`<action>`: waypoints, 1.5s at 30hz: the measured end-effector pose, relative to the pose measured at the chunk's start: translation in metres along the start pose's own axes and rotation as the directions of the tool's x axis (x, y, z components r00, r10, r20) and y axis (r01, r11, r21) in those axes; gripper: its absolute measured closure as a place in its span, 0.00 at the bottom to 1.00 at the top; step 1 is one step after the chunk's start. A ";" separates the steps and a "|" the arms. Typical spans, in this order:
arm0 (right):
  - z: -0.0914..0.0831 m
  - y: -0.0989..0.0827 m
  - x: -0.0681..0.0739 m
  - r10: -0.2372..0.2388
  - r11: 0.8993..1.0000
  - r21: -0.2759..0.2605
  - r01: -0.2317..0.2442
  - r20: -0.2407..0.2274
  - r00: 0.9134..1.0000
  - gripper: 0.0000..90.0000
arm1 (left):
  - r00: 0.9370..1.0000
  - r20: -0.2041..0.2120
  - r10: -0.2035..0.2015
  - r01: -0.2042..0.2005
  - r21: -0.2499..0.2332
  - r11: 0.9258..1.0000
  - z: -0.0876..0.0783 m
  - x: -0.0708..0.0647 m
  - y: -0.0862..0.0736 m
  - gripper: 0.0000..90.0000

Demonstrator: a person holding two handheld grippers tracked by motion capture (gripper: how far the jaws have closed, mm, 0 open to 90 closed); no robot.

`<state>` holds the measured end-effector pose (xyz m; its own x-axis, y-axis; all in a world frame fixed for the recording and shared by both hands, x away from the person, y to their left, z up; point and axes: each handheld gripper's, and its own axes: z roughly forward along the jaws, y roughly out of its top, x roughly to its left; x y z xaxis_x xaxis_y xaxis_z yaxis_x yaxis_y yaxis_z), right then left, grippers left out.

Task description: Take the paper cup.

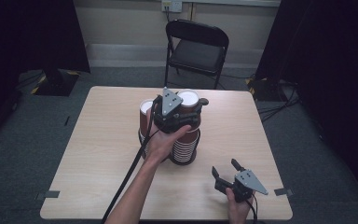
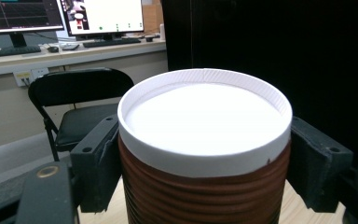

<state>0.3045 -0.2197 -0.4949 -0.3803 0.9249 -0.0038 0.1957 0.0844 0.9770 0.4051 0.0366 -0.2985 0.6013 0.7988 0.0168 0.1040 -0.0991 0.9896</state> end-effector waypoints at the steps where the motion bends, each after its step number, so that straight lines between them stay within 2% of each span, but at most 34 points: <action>1: 0.000 0.000 0.000 -0.002 1.000 0.000 0.002 0.001 1.000 0.20 | 1.000 -0.006 0.004 -0.004 -0.004 1.000 -0.001 0.000 0.001 0.24; 11: 0.000 0.000 0.000 -0.003 1.000 0.000 0.003 0.002 1.000 0.20 | 1.000 -0.016 -0.020 0.019 -0.058 0.998 -0.008 0.003 0.005 0.24; 15: 0.000 0.000 0.000 -0.004 1.000 0.003 0.004 0.000 1.000 0.20 | 0.999 -0.001 -0.041 0.041 -0.086 0.995 -0.013 0.006 0.009 0.24; 19: 0.000 0.000 0.000 -0.004 1.000 0.003 0.004 0.001 1.000 0.20 | 0.999 0.012 -0.038 0.039 -0.101 0.994 -0.018 0.006 0.013 0.24; 23: 0.000 0.000 0.000 -0.003 1.000 0.004 0.003 0.002 1.000 0.20 | 0.999 0.019 -0.037 0.039 -0.134 0.990 -0.024 0.007 0.019 0.24; 27: 0.000 0.000 0.000 -0.002 1.000 0.006 0.002 0.001 1.000 0.20 | 0.998 0.032 -0.054 0.059 -0.163 0.985 -0.031 0.008 0.022 0.24; 31: 0.000 0.000 0.000 -0.003 1.000 0.003 0.003 0.001 1.000 0.20 | 0.998 0.039 -0.053 0.059 -0.162 0.985 -0.038 0.008 0.025 0.24; 33: 0.000 0.000 0.000 -0.003 1.000 0.005 0.003 0.001 1.000 0.20 | 0.998 0.033 -0.056 0.061 -0.175 0.983 -0.042 0.007 0.025 0.25; 37: 0.000 0.000 0.000 -0.003 1.000 0.004 0.003 0.002 1.000 0.20 | 0.996 0.046 -0.083 0.090 -0.184 0.979 -0.048 0.008 0.025 0.25; 41: 0.000 0.000 0.000 -0.005 1.000 0.005 0.005 0.001 1.000 0.20 | 0.996 0.043 -0.075 0.081 -0.185 0.979 -0.054 0.007 0.024 0.25; 45: 0.000 0.000 0.000 -0.004 1.000 0.004 0.004 0.002 1.000 0.20 | 0.994 0.057 -0.093 0.102 -0.182 0.978 -0.059 0.007 0.019 0.25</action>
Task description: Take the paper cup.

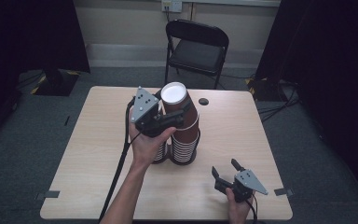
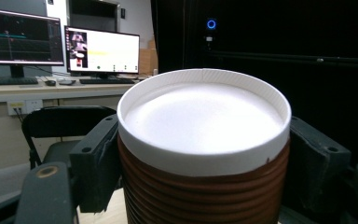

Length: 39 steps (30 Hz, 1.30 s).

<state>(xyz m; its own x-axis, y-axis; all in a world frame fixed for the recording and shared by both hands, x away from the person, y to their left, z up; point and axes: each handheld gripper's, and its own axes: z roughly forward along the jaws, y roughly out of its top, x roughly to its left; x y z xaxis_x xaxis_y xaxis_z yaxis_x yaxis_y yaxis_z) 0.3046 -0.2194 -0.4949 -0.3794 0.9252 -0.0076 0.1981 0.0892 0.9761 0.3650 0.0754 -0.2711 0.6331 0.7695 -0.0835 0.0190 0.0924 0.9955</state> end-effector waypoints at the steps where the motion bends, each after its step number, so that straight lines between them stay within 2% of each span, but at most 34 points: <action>1: 0.000 0.000 0.000 -0.001 1.000 0.000 0.001 0.000 1.000 0.20 | 1.000 0.008 -0.002 0.002 0.001 1.000 -0.002 -0.001 -0.001 0.25; 3: 0.000 0.000 0.000 -0.001 1.000 0.002 0.001 0.000 1.000 0.20 | 1.000 0.022 0.009 -0.009 0.006 1.000 -0.004 -0.002 -0.001 0.25; 10: 0.000 0.000 0.000 -0.001 1.000 0.000 0.001 0.001 1.000 0.20 | 0.999 0.037 0.009 -0.009 -0.005 1.000 -0.017 -0.009 -0.004 0.25; 11: 0.000 0.000 0.000 -0.001 1.000 -0.001 0.001 0.001 1.000 0.20 | 0.999 0.037 0.019 -0.019 0.001 1.000 -0.019 -0.009 -0.005 0.25; 13: 0.000 0.000 0.000 -0.001 1.000 -0.001 0.001 0.001 1.000 0.20 | 0.999 0.041 0.009 -0.009 -0.005 1.000 -0.023 -0.010 -0.008 0.25; 18: 0.000 0.000 0.000 -0.003 1.000 0.000 0.003 0.000 1.000 0.20 | 0.999 0.047 0.000 -0.001 0.021 1.000 -0.033 -0.015 -0.015 0.25; 19: 0.000 0.000 0.000 -0.004 1.000 0.001 0.004 0.000 1.000 0.20 | 0.999 0.046 0.010 -0.012 0.028 1.000 -0.035 -0.015 -0.018 0.25; 23: 0.000 0.000 0.000 -0.005 1.000 0.002 0.005 -0.001 1.000 0.20 | 0.999 0.046 0.007 -0.009 0.048 0.999 -0.038 -0.015 -0.026 0.25; 30: 0.000 0.000 0.001 -0.008 1.000 0.001 0.008 0.002 1.000 0.20 | 0.999 0.042 -0.018 0.015 0.074 0.997 -0.045 -0.012 -0.042 0.25; 36: 0.000 0.000 0.001 -0.009 1.000 0.002 0.009 0.001 1.000 0.20 | 0.998 0.041 -0.037 0.032 0.119 0.992 -0.047 -0.009 -0.059 0.25; 39: 0.000 0.000 0.001 -0.010 1.000 0.006 0.010 -0.016 1.000 0.19 | 0.997 0.037 -0.063 0.057 0.142 0.988 -0.047 -0.010 -0.069 0.25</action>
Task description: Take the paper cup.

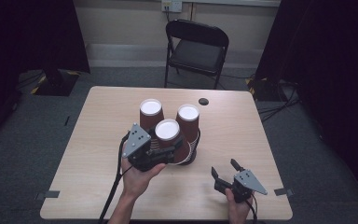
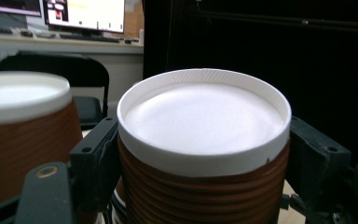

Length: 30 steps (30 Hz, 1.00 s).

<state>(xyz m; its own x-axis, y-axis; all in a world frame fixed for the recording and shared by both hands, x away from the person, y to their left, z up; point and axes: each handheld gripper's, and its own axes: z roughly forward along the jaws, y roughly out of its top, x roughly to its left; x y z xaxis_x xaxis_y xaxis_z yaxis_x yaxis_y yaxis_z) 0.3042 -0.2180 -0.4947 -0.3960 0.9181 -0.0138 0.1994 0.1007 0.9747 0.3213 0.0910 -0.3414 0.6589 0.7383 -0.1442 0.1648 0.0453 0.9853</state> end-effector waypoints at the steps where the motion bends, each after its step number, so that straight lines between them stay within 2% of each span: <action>1: 0.000 0.000 0.000 -0.004 1.000 0.008 0.004 -0.007 1.000 0.19 | 1.000 0.002 -0.001 0.001 0.012 1.000 0.000 0.000 -0.003 0.25; 8: 0.002 0.001 0.003 -0.023 0.999 0.034 0.024 -0.029 0.999 0.19 | 0.999 0.000 -0.037 0.037 0.041 0.998 0.003 0.002 -0.021 0.25; 10: 0.004 0.002 0.004 -0.031 0.998 0.045 0.033 -0.037 0.999 0.18 | 0.997 0.013 -0.074 0.074 0.054 0.996 0.004 0.005 -0.029 0.25; 12: 0.005 0.002 0.006 -0.041 0.997 0.055 0.045 -0.072 0.997 0.18 | 0.994 0.016 -0.105 0.104 0.065 0.992 0.005 0.008 -0.038 0.25; 15: 0.006 0.002 0.009 -0.052 0.997 0.055 0.058 -0.097 0.994 0.19 | 0.991 0.015 -0.136 0.134 0.076 0.988 0.005 0.011 -0.049 0.25; 16: 0.006 0.002 0.011 -0.040 0.998 0.053 0.047 -0.123 0.992 0.19 | 0.987 0.017 -0.158 0.156 0.084 0.984 0.005 0.013 -0.054 0.25; 17: 0.006 0.002 0.011 -0.040 0.998 0.053 0.047 -0.123 0.992 0.19 | 0.987 0.017 -0.158 0.156 0.084 0.984 0.005 0.013 -0.054 0.25; 19: 0.005 0.002 0.015 -0.044 0.997 0.048 0.052 -0.147 0.988 0.20 | 0.983 0.020 -0.183 0.181 0.076 0.980 0.003 0.014 -0.058 0.25; 25: 0.008 0.003 0.032 -0.070 0.995 0.050 0.083 -0.218 0.973 0.25 | 0.977 0.018 -0.211 0.210 0.058 0.976 -0.002 0.016 -0.068 0.25; 30: 0.008 0.003 0.044 -0.071 0.997 0.020 0.079 -0.272 0.960 0.32 | 0.967 0.025 -0.253 0.251 0.043 0.967 -0.007 0.016 -0.078 0.25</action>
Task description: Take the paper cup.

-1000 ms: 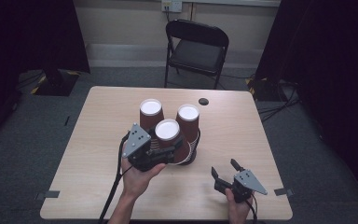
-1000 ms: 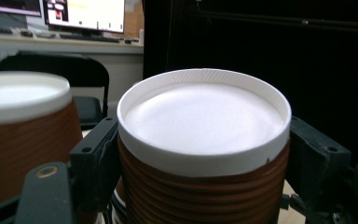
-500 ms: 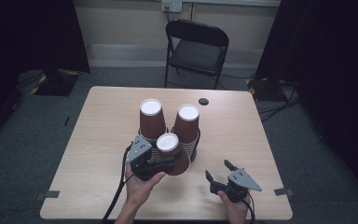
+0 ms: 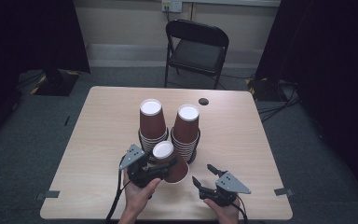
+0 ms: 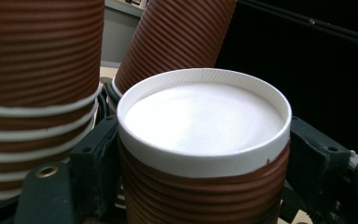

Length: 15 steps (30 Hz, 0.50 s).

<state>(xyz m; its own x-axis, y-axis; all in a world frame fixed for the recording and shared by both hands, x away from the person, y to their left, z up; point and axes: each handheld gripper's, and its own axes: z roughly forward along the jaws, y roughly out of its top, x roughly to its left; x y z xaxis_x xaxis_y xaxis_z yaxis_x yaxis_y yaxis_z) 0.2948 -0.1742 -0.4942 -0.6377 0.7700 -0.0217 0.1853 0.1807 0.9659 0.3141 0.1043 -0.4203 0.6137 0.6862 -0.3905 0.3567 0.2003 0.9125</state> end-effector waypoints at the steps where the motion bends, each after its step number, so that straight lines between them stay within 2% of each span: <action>1: 0.000 0.000 0.002 -0.001 1.000 -0.014 0.001 -0.012 1.000 0.32 | 1.000 0.001 0.005 -0.005 -0.001 1.000 -0.002 0.001 -0.002 0.25; 3: 0.000 0.000 0.005 -0.004 1.000 -0.024 0.003 -0.020 1.000 0.34 | 1.000 0.010 -0.014 0.014 0.000 1.000 -0.004 0.001 -0.006 0.25; 4: 0.001 0.001 0.008 -0.006 0.999 -0.044 0.004 -0.049 0.999 0.38 | 1.000 0.011 -0.023 0.023 0.000 1.000 -0.005 0.002 -0.008 0.25; 9: 0.001 0.001 0.012 -0.012 0.997 -0.071 0.006 -0.090 0.996 0.43 | 0.996 0.023 -0.082 0.083 -0.016 0.996 -0.007 0.003 -0.014 0.25; 12: 0.002 0.002 0.016 -0.023 0.997 -0.082 0.014 -0.120 0.992 0.47 | 0.991 0.039 -0.130 0.130 -0.016 0.991 -0.007 0.006 -0.016 0.25; 15: 0.003 0.002 0.018 -0.012 0.995 -0.100 -0.004 -0.155 0.988 0.48 | 0.985 0.052 -0.164 0.165 -0.016 0.986 -0.007 0.008 -0.019 0.25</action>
<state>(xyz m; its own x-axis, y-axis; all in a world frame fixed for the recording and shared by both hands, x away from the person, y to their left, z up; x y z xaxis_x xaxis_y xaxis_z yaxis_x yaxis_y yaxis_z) 0.2859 -0.1584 -0.4932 -0.7483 0.6634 0.0074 0.1123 0.1156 0.9869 0.3071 0.1113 -0.4399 0.5828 0.6065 -0.5408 0.4416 0.3223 0.8373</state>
